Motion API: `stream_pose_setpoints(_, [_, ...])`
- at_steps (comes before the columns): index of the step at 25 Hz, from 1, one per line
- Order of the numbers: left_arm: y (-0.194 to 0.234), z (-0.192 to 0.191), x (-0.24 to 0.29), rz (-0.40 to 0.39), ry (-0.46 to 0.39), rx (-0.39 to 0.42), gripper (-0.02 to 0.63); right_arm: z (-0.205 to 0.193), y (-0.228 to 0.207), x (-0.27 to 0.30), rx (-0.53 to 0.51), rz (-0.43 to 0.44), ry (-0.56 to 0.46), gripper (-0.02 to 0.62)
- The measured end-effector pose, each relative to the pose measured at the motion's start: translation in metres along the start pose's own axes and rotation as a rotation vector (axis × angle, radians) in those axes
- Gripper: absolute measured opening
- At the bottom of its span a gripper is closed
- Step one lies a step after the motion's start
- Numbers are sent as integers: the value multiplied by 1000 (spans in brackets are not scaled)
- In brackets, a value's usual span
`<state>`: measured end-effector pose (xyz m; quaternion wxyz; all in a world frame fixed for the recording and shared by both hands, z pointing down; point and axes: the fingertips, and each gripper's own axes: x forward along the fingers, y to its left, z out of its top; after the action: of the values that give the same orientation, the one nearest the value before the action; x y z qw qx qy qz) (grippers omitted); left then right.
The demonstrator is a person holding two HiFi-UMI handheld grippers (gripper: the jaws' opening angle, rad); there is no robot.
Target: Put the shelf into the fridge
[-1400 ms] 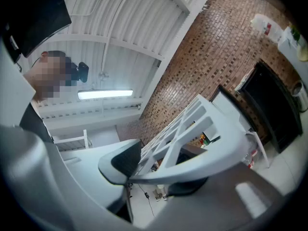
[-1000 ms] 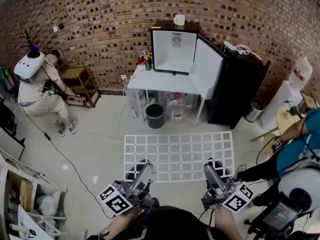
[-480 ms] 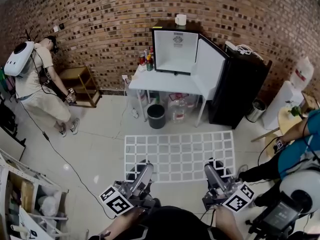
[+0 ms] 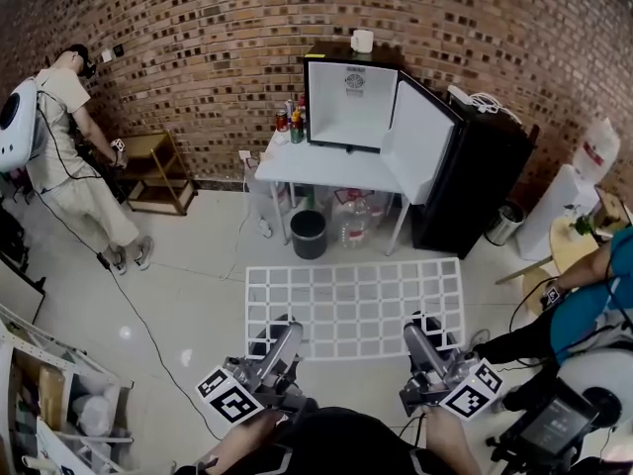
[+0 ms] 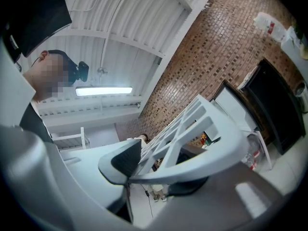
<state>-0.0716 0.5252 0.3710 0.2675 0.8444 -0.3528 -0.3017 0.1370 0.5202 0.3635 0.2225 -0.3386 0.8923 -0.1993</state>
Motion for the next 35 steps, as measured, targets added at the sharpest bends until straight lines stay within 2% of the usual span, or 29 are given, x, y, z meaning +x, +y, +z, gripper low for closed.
stream_pose_setpoints(15, [59, 48, 5, -66, 25, -37, 135, -22, 5, 64, -42, -63, -17, 172])
stream_pose_setpoints(20, [68, 51, 13, -75, 31, -57, 135, -20, 0, 73, -45, -81, -9, 172])
stream_pose_setpoints(35, [81, 42, 104, -44, 24, -16, 140, 32, -79, 94, -25, -48, -22, 172])
